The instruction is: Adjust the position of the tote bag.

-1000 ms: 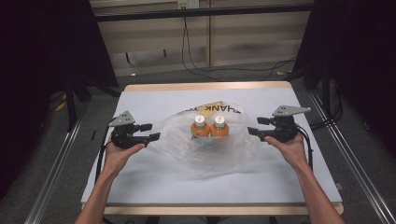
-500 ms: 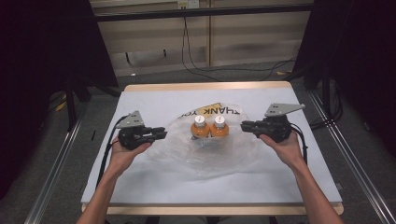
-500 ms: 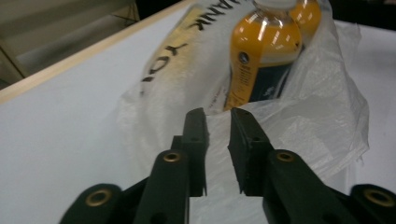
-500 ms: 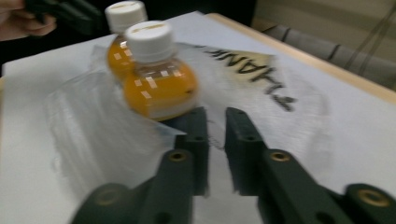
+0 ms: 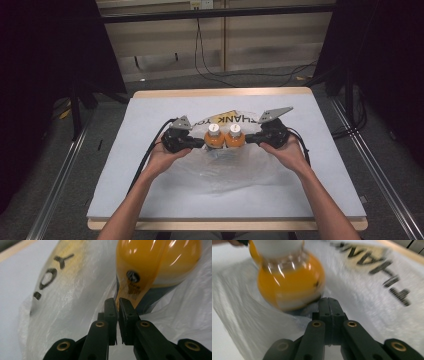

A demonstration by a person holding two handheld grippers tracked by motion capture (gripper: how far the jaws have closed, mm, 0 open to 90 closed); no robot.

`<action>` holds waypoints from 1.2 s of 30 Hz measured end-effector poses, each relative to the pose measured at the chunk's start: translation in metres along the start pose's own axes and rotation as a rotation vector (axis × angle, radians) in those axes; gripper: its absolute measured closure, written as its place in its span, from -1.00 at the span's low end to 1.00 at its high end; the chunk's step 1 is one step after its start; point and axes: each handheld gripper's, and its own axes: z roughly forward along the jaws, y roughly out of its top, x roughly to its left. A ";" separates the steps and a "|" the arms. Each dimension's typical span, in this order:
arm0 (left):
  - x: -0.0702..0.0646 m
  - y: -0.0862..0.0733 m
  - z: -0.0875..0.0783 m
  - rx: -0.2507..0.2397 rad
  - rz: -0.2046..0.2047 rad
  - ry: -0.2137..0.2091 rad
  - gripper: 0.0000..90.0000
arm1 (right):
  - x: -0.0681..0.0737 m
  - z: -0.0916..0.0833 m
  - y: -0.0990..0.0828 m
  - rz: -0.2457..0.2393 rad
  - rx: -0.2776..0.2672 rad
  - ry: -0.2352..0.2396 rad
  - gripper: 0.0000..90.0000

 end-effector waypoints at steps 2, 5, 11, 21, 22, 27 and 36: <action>-0.003 -0.002 0.006 0.030 0.028 0.007 0.89 | 0.001 0.010 -0.004 -0.015 0.054 0.001 1.00; -0.005 -0.006 0.013 0.089 0.061 0.029 0.89 | 0.001 0.024 -0.010 -0.021 0.113 0.004 1.00; -0.006 -0.012 0.021 0.123 0.060 0.041 0.88 | -0.002 0.037 -0.019 -0.013 0.186 -0.002 1.00; -0.005 -0.019 0.027 0.214 0.079 0.094 0.87 | -0.006 0.047 -0.033 -0.029 0.240 0.001 1.00; -0.004 -0.020 0.027 0.224 0.083 0.107 0.87 | -0.005 0.046 -0.033 -0.028 0.248 -0.010 1.00; -0.001 -0.025 0.026 0.245 0.091 0.125 0.87 | -0.002 0.040 -0.032 -0.103 0.311 -0.072 1.00; 0.009 -0.031 0.018 0.275 0.109 0.172 0.90 | -0.004 0.028 -0.038 -0.139 0.363 -0.135 1.00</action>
